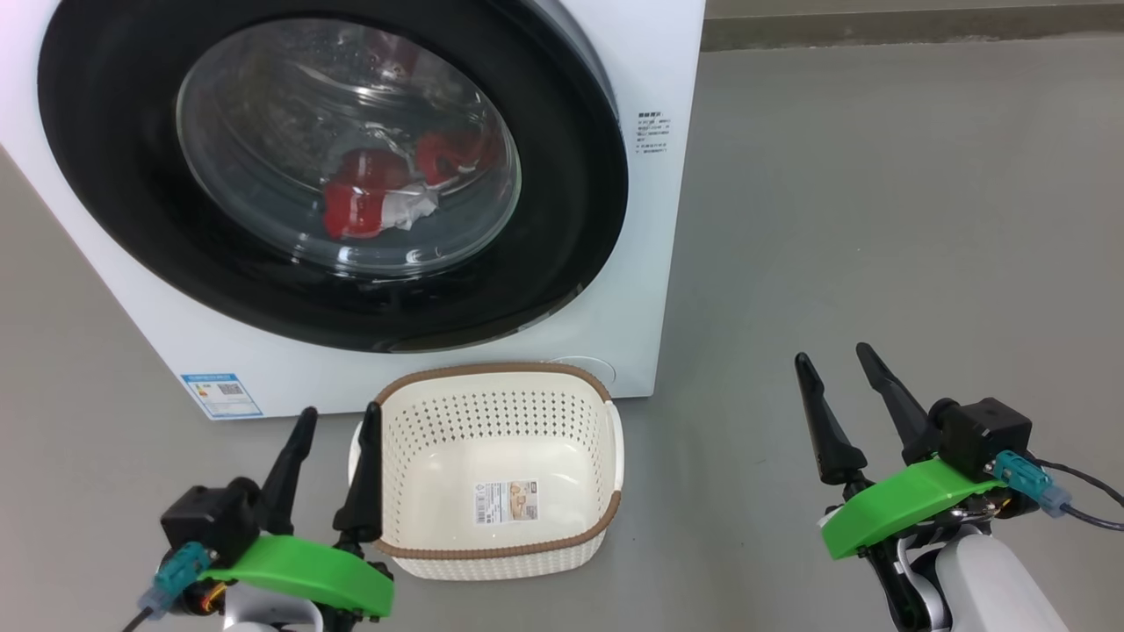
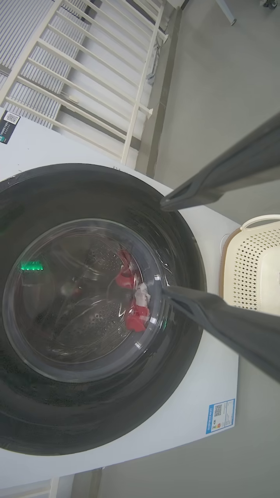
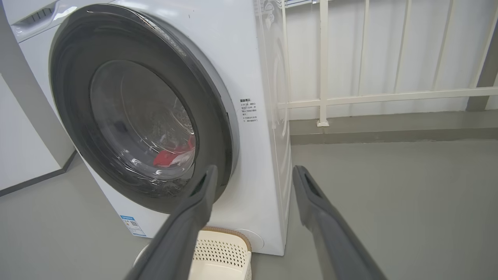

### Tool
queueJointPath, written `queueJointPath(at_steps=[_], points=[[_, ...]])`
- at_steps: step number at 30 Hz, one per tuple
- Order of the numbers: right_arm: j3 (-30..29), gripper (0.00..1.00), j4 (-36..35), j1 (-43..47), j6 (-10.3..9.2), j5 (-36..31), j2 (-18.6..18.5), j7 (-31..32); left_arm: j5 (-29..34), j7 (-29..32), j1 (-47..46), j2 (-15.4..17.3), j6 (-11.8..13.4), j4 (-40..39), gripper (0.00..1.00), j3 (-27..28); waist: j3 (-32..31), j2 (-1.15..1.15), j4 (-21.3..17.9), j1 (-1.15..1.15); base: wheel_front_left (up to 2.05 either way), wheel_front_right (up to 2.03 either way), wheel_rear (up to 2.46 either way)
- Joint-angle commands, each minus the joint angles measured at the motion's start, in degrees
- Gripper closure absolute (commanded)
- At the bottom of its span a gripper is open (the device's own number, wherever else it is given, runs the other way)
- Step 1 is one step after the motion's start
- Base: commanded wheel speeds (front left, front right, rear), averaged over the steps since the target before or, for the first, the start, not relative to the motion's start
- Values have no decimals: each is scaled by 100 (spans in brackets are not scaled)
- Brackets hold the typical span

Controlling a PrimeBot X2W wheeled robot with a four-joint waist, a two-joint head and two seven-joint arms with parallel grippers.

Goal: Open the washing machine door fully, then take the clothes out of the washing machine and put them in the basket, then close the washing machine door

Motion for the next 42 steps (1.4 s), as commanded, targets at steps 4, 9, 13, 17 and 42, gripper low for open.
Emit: queueJointPath(at_steps=[4,9,13,17,42], points=[[174,0,-167,-337,-4,-406,-55,-143,347,-131,-313,124,42,-160,0,86,-22,0,12,0,0,0,0],[218,0,-152,-380,-4,-750,-61,-227,641,-216,-359,132,71,-151,0,38,-51,0,26,0,0,0,0],[254,0,-140,-410,-4,-1016,-66,-295,888,-283,-405,138,86,-152,0,-2,-66,0,34,0,0,0,0],[290,0,-136,-439,-4,-1206,-69,-345,1092,-334,-434,143,92,-145,0,-23,-77,0,33,0,0,0,0],[357,96,-149,-468,-4,-1129,-72,-382,1238,-371,-453,147,92,-177,0,-40,-57,0,68,0,0,0,0]])
